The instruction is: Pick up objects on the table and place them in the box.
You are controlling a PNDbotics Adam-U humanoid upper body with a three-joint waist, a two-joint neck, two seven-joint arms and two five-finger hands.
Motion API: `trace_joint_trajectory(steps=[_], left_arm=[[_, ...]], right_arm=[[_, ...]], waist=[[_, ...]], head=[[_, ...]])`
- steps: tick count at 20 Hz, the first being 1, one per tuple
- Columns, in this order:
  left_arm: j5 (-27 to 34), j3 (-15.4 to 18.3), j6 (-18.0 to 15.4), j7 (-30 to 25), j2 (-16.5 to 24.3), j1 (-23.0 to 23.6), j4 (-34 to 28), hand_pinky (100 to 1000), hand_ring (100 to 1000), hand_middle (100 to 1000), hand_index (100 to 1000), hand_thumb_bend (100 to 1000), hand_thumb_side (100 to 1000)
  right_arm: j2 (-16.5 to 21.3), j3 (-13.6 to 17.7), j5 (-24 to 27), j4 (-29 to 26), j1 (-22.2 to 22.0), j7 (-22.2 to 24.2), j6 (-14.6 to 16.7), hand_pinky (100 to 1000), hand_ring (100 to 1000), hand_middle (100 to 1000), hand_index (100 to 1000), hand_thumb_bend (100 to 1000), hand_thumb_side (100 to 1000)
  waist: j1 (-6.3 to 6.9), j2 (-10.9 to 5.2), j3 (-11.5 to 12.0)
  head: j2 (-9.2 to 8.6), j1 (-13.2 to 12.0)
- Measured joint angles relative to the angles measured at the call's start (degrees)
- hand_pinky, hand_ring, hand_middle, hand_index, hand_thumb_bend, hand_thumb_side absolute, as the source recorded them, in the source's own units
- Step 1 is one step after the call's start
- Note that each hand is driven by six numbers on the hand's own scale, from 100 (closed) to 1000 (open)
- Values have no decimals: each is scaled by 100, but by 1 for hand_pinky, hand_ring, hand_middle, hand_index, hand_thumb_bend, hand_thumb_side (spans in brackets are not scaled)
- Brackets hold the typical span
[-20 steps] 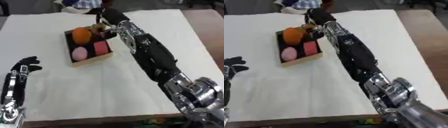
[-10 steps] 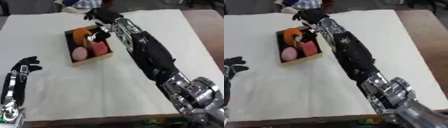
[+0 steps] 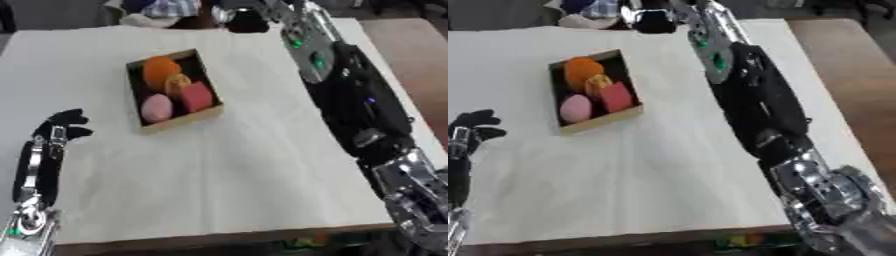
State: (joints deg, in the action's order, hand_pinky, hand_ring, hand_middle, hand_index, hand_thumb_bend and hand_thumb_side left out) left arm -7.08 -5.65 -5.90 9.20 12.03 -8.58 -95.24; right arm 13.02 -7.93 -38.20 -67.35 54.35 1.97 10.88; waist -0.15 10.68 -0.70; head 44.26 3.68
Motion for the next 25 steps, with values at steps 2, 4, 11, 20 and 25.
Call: trace_joint_trajectory(steps=[2, 4, 11, 20, 25], left_arm=[[-3, 23, 4, 20, 3, 4, 0, 759, 604, 627, 763, 100, 943], [-7, 31, 7, 31, 8, 4, 0, 759, 605, 627, 763, 100, 942], [-8, 32, 2, 51, 4, -7, -1, 764, 607, 628, 763, 100, 945], [-8, 62, -15, 69, 2, -5, 1, 761, 605, 625, 760, 100, 948], [-8, 63, -17, 74, 1, -2, 3, 761, 605, 625, 760, 100, 948]], right_arm=[[218, -20, 746, -527, -470, -83, -156, 795, 724, 737, 834, 100, 544], [345, 6, 1369, -1030, -913, -164, -242, 796, 723, 738, 817, 100, 554], [265, 282, 2550, -2117, -2436, -544, -322, 803, 727, 756, 790, 100, 614], [-133, 510, 3188, -2384, -3565, -752, -268, 799, 723, 751, 783, 100, 638], [-175, 511, 3282, -2417, -3658, -755, -253, 799, 720, 744, 797, 100, 638]], waist=[[0, 0, -88], [0, 0, -150], [0, 0, -203], [0, 14, -201], [0, 14, -208]], head=[[0, -87], [0, -163], [0, -318], [0, -391], [0, -389]])
